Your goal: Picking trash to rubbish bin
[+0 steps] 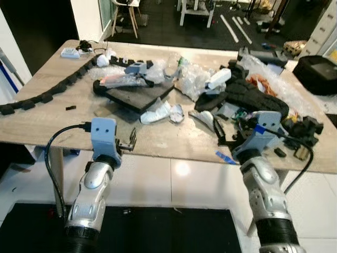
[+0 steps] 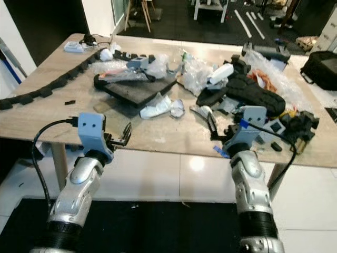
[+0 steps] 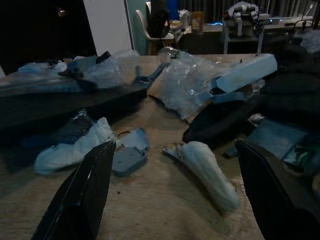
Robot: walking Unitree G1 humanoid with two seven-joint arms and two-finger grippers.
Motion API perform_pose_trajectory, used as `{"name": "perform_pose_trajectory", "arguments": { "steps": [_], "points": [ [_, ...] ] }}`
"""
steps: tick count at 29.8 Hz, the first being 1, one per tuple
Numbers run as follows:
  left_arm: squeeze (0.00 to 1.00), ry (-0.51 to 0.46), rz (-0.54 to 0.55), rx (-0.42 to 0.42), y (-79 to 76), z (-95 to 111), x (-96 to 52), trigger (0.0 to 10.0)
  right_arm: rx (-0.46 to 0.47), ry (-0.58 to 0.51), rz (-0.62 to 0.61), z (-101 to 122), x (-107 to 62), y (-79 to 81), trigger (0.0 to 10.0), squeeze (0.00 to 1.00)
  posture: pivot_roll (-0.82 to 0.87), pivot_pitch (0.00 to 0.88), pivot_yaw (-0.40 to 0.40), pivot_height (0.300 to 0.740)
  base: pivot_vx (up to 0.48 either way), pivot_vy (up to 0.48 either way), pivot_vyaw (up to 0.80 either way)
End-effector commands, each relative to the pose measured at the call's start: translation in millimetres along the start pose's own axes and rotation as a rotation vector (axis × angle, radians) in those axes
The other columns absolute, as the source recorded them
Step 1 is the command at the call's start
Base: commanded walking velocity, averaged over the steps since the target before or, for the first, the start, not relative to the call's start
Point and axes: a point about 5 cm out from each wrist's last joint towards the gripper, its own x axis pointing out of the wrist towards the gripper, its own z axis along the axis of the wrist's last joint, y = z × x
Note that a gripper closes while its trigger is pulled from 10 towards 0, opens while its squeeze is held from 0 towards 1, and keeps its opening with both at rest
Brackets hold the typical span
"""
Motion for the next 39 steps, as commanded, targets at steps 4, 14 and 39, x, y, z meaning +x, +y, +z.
{"name": "perform_pose_trajectory", "arguments": {
  "steps": [4,14,39],
  "points": [
    [0.0,0.019,-0.013,-0.005,-4.2,-6,-1.4,10.0,-0.012,0.007,-0.027,-1,-3.0,-9.1,10.0,0.0,0.01,0.092,-0.053,0.74,0.31,0.0,0.0],
    [0.0,0.017,-0.015,-0.005,-4.8,-6,-0.9,10.0,-0.101,0.055,-0.035,-5,-2.6,-13.5,10.0,0.0,0.01,0.088,-0.053,0.74,0.311,0.0,0.0],
    [0.0,-0.045,-0.533,-0.024,-44.6,10,-39.8,10.0,-0.164,0.275,-0.069,-27,-8.8,-23.6,10.0,0.0,0.01,0.109,-0.057,0.74,0.177,0.0,0.0]
  ]
}}
